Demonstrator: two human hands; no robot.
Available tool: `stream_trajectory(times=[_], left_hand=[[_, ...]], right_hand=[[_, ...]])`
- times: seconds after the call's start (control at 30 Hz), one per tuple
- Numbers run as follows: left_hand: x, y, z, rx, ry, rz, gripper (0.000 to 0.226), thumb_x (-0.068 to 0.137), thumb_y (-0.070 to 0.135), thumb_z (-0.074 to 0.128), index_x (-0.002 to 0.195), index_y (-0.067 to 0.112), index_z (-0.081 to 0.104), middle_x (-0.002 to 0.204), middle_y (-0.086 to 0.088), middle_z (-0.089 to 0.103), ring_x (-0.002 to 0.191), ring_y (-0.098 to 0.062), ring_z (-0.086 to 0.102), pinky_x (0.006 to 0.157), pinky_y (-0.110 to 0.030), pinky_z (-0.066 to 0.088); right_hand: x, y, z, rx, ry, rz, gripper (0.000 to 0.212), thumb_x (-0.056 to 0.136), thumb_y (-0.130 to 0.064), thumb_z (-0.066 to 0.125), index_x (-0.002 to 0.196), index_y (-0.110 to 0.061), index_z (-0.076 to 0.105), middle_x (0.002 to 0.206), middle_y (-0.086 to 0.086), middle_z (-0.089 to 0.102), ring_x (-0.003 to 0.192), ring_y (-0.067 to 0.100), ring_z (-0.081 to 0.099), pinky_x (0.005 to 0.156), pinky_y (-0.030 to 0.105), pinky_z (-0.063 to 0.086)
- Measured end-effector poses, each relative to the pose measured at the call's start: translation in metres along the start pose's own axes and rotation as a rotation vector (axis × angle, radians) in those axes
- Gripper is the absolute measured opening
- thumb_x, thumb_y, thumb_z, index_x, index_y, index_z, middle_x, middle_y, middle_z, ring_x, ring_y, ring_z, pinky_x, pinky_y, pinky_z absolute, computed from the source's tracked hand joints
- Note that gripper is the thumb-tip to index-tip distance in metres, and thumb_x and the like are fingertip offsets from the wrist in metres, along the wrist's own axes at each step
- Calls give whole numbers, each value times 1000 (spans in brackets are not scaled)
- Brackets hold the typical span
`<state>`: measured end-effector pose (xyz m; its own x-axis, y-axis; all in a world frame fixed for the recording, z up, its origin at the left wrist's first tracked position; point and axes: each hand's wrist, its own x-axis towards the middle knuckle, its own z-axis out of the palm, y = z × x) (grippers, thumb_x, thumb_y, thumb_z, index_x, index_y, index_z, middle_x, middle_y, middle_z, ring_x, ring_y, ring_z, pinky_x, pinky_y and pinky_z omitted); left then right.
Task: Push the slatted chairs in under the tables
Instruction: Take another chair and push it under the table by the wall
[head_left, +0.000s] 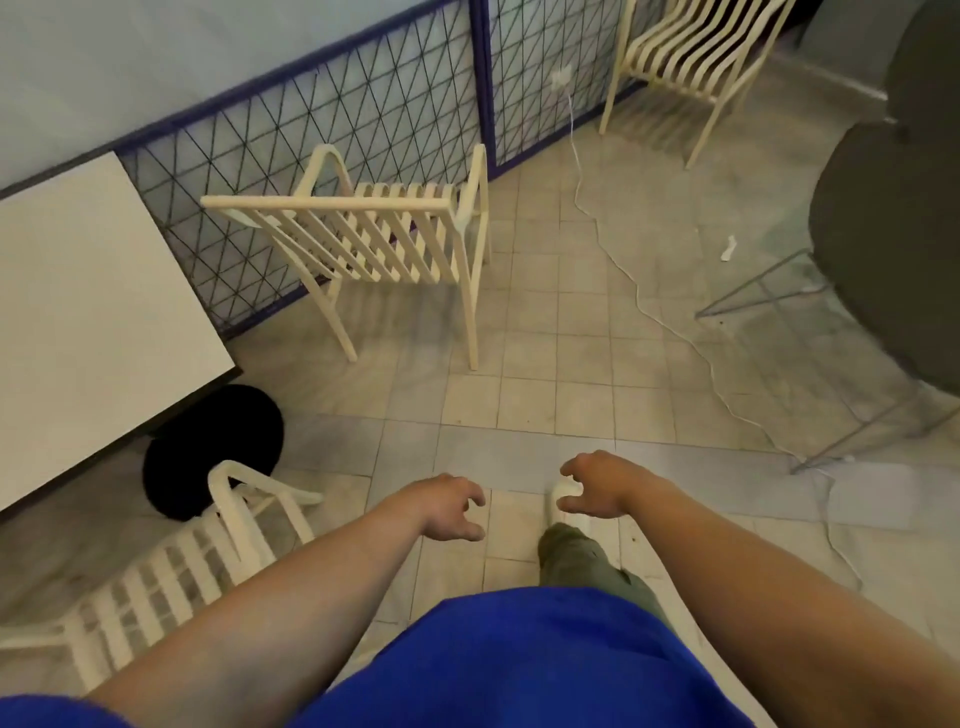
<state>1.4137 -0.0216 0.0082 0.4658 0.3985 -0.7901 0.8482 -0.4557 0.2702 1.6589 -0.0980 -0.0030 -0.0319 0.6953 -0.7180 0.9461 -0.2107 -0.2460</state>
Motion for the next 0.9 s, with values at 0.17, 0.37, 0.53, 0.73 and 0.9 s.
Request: stream_trajectory(times=[0.17, 0.37, 0.53, 0.73, 0.9], left_hand=[[34, 2, -53, -89, 48, -79, 63, 92, 48, 68, 148, 27, 48, 143, 0, 57, 126, -20, 57, 105, -37, 47], [49, -10, -114, -205, 108, -187, 63, 92, 53, 66, 147, 27, 48, 144, -1, 57, 126, -21, 56, 105, -38, 45], [50, -44, -155, -295, 167, -286, 65, 91, 59, 64, 145, 28, 50, 143, 1, 57, 124, -19, 57, 106, -38, 46], [56, -114, -235, -325, 265, -311, 63, 95, 58, 60, 146, 22, 51, 143, -3, 56, 127, -21, 54, 103, -30, 42], [74, -200, -321, -295, 370, -299, 68, 93, 63, 58, 147, 23, 51, 146, -2, 54, 130, -21, 52, 106, -35, 41]], right_hand=[[54, 21, -76, -77, -43, -79, 72, 96, -54, 56, 155, -19, 33, 155, 8, 42, 139, 26, 42, 112, 39, 38], [110, 28, -167, -181, -45, -207, 71, 96, -54, 56, 154, -18, 37, 152, 7, 46, 138, 26, 43, 111, 38, 38], [153, 4, -232, -225, -4, -286, 71, 95, -59, 55, 152, -20, 39, 149, 7, 49, 134, 27, 47, 108, 40, 41], [207, -43, -308, -167, 167, -366, 68, 95, -61, 51, 147, -17, 47, 143, 10, 57, 129, 29, 53, 103, 42, 46], [256, -98, -363, -119, 333, -367, 66, 97, -62, 48, 146, -17, 49, 135, 13, 60, 121, 31, 57, 95, 42, 51]])
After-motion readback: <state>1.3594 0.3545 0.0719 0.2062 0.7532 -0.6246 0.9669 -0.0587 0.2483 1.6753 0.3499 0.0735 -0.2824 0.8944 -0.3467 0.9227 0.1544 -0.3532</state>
